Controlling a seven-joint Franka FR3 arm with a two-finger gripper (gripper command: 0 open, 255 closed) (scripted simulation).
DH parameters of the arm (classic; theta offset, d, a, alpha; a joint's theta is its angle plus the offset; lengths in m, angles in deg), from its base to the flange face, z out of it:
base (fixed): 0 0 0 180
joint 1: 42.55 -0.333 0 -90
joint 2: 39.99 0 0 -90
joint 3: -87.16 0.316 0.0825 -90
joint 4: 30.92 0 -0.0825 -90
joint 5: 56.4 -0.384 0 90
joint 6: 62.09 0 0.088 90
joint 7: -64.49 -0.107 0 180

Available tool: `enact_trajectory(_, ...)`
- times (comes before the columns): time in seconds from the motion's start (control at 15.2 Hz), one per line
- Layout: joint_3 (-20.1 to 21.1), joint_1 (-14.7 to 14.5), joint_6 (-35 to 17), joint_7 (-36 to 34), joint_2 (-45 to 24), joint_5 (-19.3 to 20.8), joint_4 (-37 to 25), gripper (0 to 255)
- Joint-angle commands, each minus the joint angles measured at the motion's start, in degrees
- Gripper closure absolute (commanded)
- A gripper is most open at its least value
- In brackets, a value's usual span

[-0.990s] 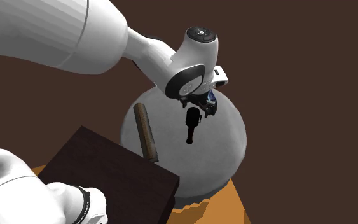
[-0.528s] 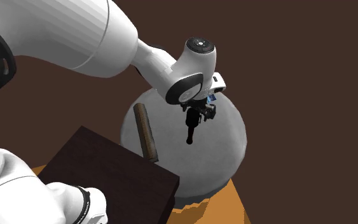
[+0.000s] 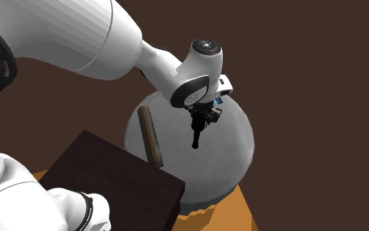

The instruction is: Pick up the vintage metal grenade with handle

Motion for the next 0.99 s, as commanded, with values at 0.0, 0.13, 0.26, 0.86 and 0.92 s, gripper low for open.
enact_trajectory(0.0,0.0,0.0,0.0,0.0,0.0,0.0,0.0,255)
enact_trajectory(0.13,-0.1,0.0,0.7,-0.2,0.6,0.3,-0.1,255)
enact_trajectory(0.26,-0.3,-0.2,2.2,-0.6,1.9,0.8,-0.3,255)
enact_trajectory(0.86,-0.6,-0.4,9.1,-1.9,7.4,2.8,-1.9,255)
enact_trajectory(0.92,-0.6,-0.4,9.8,-2.1,7.9,3.0,-2.1,255)
